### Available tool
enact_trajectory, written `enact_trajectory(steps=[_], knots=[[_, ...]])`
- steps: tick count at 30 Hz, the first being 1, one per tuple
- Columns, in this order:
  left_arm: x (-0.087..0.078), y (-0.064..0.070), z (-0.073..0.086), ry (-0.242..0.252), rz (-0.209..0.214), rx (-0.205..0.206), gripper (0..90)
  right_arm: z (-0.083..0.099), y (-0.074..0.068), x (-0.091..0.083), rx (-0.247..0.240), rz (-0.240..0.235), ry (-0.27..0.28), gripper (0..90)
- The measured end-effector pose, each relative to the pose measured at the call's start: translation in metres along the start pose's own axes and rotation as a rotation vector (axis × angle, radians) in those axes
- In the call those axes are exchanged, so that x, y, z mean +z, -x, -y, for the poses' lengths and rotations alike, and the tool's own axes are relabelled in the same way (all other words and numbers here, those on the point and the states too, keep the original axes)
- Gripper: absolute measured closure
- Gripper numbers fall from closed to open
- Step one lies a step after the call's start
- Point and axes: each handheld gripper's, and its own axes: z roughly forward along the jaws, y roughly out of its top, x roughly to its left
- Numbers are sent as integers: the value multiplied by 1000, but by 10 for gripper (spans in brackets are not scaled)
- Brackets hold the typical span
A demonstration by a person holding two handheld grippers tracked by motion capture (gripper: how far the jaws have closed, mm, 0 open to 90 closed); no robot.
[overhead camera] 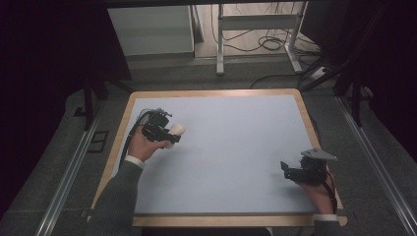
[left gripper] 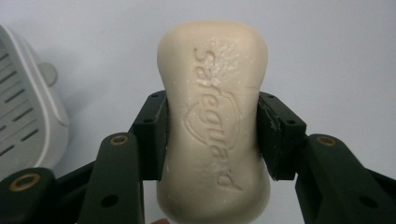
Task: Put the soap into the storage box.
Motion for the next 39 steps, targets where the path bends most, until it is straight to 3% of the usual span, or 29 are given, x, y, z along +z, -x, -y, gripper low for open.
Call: enact_trajectory(steps=[24,39], knots=[[-4,-32,-3,21,-45,-73,495,1,1,1,3,1,-4,67],[-20,-55,-7,29,-82,-119,496,1,1,2,1,3,-6,67]])
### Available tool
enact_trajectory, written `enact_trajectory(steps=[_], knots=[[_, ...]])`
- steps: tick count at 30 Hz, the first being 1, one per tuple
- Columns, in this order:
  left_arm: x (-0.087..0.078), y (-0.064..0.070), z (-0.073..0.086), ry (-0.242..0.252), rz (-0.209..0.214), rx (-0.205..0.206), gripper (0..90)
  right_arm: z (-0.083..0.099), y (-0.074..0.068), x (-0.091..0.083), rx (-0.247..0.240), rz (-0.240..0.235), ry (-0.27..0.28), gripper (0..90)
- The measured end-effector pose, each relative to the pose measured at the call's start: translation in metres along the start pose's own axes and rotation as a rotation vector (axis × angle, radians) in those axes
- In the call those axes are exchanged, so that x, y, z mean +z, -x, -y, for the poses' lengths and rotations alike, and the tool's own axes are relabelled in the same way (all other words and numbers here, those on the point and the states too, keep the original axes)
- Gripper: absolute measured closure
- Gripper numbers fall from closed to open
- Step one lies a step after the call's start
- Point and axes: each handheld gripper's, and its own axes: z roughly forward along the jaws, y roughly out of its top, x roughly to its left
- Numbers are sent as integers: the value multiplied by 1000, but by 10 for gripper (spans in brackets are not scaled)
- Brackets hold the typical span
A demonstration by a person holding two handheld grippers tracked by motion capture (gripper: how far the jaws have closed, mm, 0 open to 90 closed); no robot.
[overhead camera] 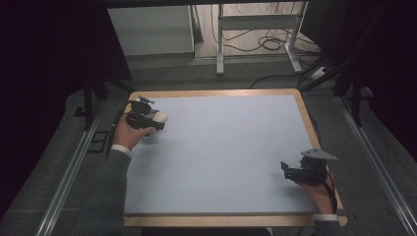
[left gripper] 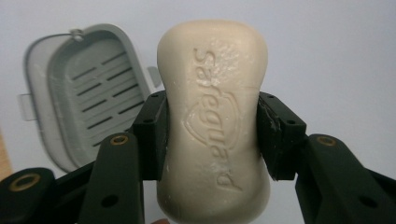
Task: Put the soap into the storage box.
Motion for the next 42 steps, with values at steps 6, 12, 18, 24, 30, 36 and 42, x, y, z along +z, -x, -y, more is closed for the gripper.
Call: enact_trajectory(steps=[6,12,18,24,30,36,42], knots=[[-3,-10,-4,1,-17,-16,496,0,1,0,4,2,1,67],[4,-17,-8,-17,-50,-27,495,0,2,-1,7,3,1,67],[11,-27,-9,-18,-70,-61,495,1,2,0,6,0,-5,67],[26,-39,-10,-30,-88,-102,495,2,2,2,5,-1,-13,67],[37,-45,-9,-51,-110,-120,495,2,2,3,5,2,-14,67],[46,-45,-5,-68,-134,-130,495,3,2,3,-1,11,-22,67],[48,-43,-4,-49,-124,-138,467,3,1,4,-7,12,-25,67]])
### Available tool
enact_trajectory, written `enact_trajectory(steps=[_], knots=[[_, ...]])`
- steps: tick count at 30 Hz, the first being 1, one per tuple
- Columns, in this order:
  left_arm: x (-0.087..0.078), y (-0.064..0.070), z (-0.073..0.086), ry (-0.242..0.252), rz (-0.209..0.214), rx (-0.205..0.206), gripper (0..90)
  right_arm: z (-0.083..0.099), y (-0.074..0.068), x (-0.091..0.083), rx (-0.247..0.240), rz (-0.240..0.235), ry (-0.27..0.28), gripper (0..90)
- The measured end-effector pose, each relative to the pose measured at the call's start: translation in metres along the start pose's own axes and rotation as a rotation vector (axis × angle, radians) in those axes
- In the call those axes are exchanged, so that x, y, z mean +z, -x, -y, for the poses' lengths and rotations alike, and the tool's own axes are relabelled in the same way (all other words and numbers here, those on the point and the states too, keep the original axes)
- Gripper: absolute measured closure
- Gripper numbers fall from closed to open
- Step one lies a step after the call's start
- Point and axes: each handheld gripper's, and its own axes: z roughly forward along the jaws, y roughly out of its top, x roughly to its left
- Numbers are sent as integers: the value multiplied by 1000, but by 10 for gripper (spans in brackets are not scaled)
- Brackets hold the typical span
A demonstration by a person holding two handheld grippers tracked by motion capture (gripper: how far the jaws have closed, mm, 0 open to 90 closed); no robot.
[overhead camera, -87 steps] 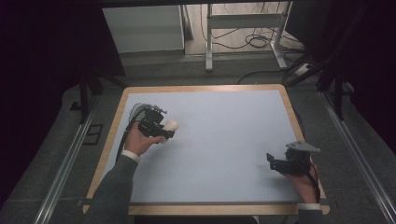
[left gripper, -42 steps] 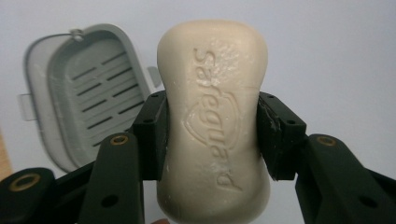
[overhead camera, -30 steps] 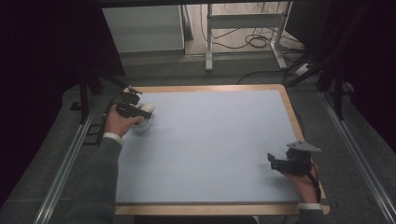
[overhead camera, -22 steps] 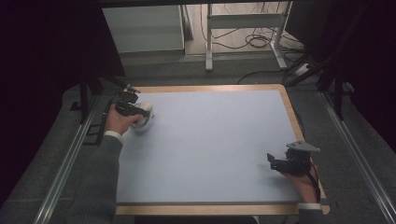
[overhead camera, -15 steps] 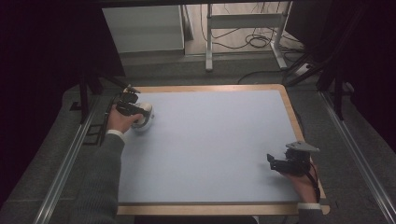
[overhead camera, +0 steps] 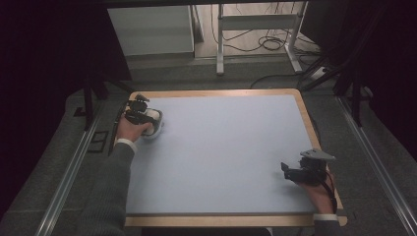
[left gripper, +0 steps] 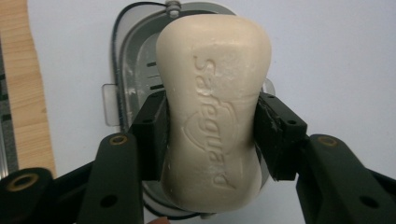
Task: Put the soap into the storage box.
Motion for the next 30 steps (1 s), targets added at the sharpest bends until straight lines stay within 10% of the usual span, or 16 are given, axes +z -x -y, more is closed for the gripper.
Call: enact_trajectory(steps=[18,30], knots=[[-49,40,35,236,94,161,272,-1,-2,-3,-8,12,22,70],[-54,62,90,268,221,235,284,-1,-4,-4,-10,7,19,70]])
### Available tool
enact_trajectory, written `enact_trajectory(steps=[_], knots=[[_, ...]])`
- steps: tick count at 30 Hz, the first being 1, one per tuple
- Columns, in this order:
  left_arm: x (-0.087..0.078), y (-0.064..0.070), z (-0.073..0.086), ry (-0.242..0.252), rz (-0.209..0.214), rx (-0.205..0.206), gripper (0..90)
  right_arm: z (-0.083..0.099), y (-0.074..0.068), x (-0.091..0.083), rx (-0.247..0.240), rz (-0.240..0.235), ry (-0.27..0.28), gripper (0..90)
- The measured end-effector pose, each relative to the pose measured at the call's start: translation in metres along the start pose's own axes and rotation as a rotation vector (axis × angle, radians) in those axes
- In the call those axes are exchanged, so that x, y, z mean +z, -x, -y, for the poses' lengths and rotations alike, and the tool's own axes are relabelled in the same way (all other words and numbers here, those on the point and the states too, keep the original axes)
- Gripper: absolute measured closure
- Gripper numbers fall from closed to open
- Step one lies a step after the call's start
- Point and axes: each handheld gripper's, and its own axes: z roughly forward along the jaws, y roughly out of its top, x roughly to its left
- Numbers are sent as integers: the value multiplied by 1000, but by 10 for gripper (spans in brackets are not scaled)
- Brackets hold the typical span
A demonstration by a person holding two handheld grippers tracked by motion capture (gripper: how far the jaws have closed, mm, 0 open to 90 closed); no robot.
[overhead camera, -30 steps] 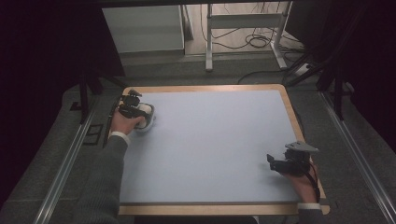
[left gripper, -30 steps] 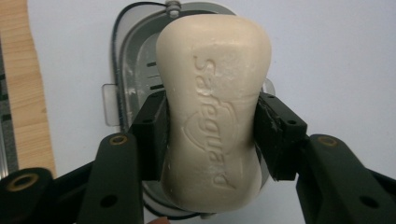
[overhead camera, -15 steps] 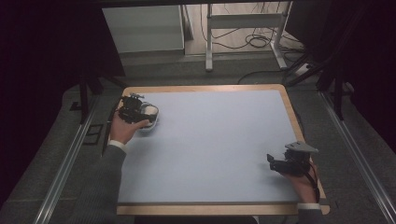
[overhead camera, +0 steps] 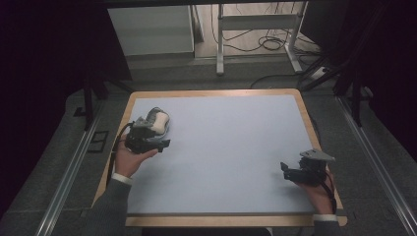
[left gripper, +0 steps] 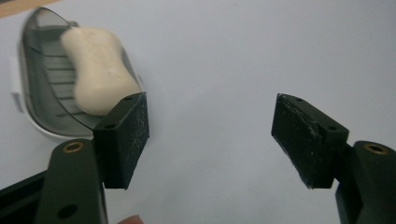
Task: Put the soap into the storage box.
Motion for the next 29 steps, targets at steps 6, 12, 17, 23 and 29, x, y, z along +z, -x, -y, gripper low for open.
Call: enact_trajectory(steps=[6,12,17,23,29], knots=[[4,7,31,15,45,-8,275,0,-1,0,-4,-2,-2,70],[7,17,63,1,30,13,256,0,0,1,-1,1,-2,70],[7,13,79,-1,59,-20,253,0,-1,0,-3,1,0,70],[3,11,85,20,59,-33,253,0,-3,3,-17,-5,-5,70],[5,15,86,19,74,-9,236,-1,-5,2,-30,-8,12,70]])
